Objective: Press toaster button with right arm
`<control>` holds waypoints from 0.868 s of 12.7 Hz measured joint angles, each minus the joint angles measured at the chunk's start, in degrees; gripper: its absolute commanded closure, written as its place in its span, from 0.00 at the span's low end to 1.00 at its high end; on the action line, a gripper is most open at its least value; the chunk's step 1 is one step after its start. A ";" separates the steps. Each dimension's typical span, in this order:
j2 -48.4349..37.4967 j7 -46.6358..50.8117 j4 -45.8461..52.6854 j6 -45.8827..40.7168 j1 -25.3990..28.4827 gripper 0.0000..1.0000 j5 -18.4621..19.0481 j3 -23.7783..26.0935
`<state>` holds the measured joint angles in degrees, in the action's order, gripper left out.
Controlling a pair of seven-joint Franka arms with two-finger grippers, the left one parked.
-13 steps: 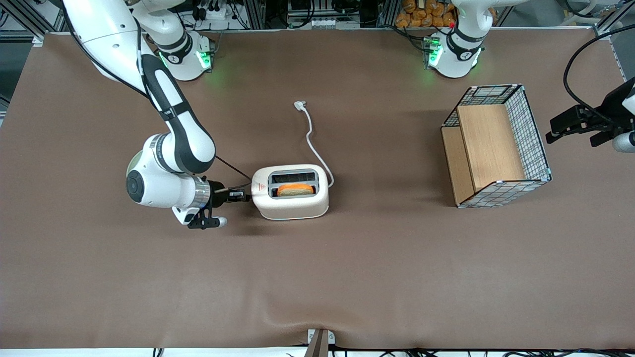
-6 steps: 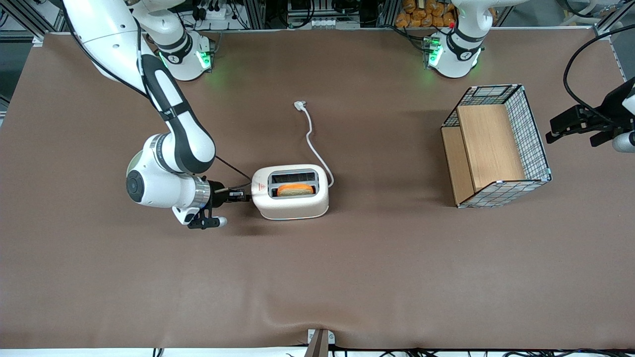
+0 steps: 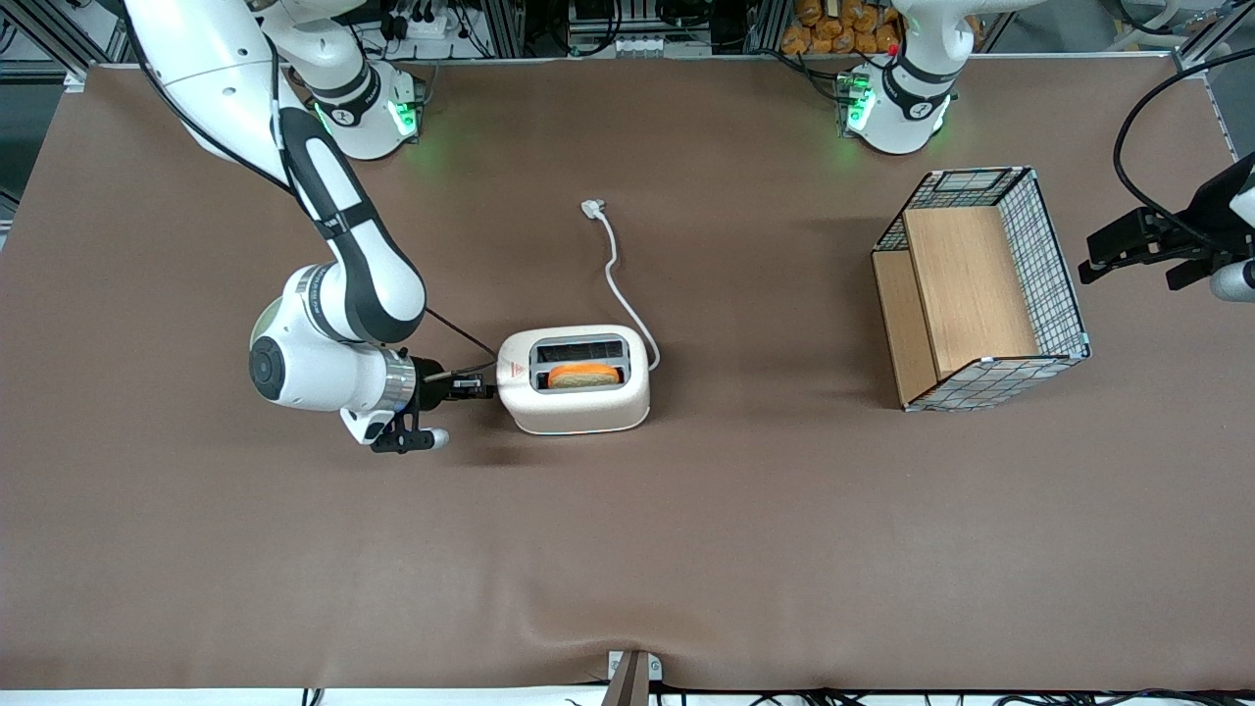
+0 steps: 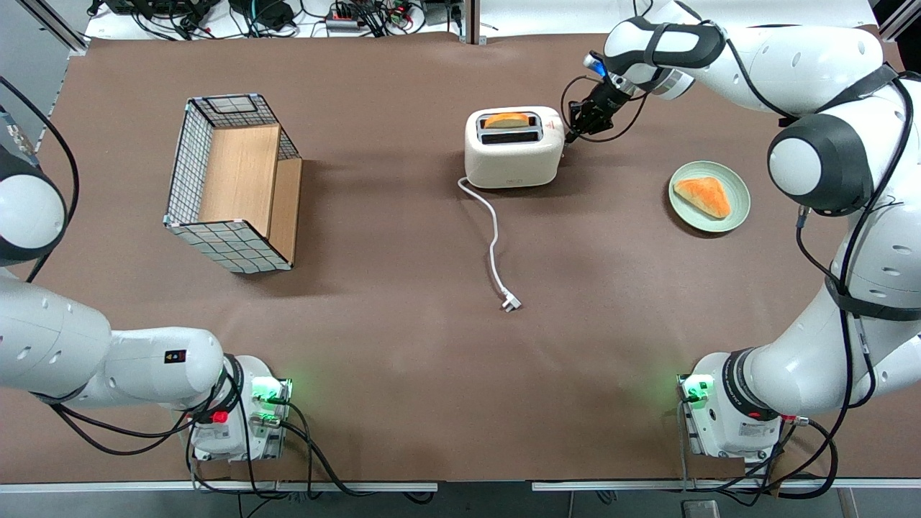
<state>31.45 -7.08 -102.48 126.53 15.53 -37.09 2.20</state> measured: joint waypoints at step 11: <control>0.11 -0.57 3.13 -4.17 -2.01 0.36 -0.04 -0.86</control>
<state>31.56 -7.66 -99.36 122.36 13.52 -37.13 1.34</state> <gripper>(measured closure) 0.987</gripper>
